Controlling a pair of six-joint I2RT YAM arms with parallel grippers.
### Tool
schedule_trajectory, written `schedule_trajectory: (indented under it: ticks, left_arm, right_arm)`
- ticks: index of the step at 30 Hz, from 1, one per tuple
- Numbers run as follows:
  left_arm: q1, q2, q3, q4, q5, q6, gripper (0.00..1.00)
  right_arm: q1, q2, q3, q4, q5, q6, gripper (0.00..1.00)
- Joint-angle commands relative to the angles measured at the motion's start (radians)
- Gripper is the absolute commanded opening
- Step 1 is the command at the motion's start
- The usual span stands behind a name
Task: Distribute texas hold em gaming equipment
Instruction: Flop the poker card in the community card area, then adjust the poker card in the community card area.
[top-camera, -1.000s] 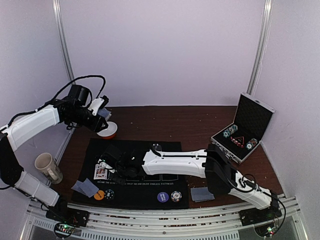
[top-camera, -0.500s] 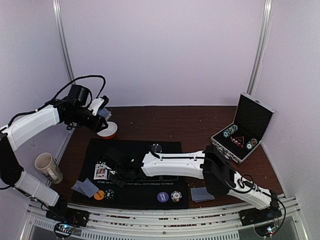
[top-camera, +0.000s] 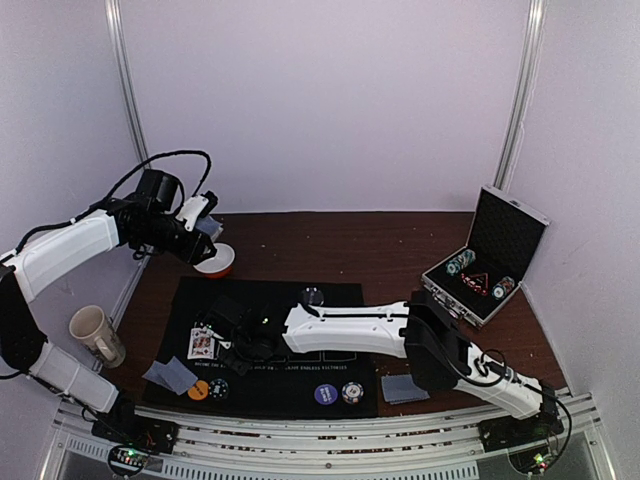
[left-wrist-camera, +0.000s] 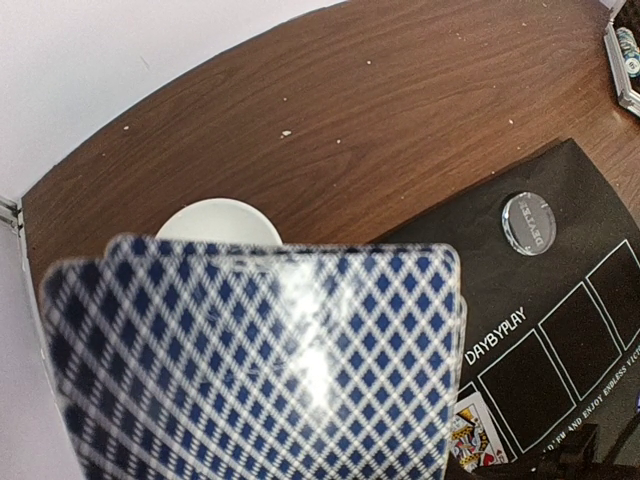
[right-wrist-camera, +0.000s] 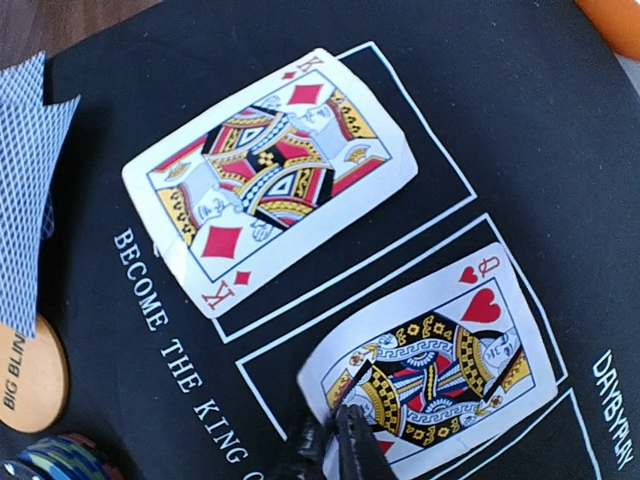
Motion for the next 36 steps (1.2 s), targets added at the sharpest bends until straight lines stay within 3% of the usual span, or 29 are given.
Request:
schedule_trajectory:
  ticks: [1, 11, 16, 23, 28, 36]
  left_arm:
    - [0.008, -0.019, -0.002, 0.048, 0.017, -0.002, 0.41]
    - [0.009, -0.019, -0.003, 0.049, 0.018, -0.001, 0.41]
    - [0.008, -0.019, -0.002, 0.049, 0.02, -0.001, 0.41]
    - [0.008, -0.018, -0.002, 0.049, 0.02, -0.001, 0.41]
    - [0.008, -0.016, -0.001, 0.048, 0.02, -0.002, 0.41]
    - [0.008, -0.017, -0.002, 0.049, 0.015, -0.002, 0.41]
  right_arm:
    - [0.0, 0.009, 0.013, -0.028, -0.045, -0.011, 0.14]
    - [0.0, -0.031, -0.01, -0.001, -0.134, -0.076, 0.28]
    - [-0.014, -0.134, -0.069, 0.047, -0.222, -0.133, 0.33]
    - [-0.129, -0.32, -0.335, 0.294, -0.35, 0.06, 0.37]
    - [-0.187, -0.288, -0.367, 0.285, -0.304, 0.23, 0.26]
    - [-0.186, -0.178, -0.31, 0.223, -0.295, 0.308, 0.03]
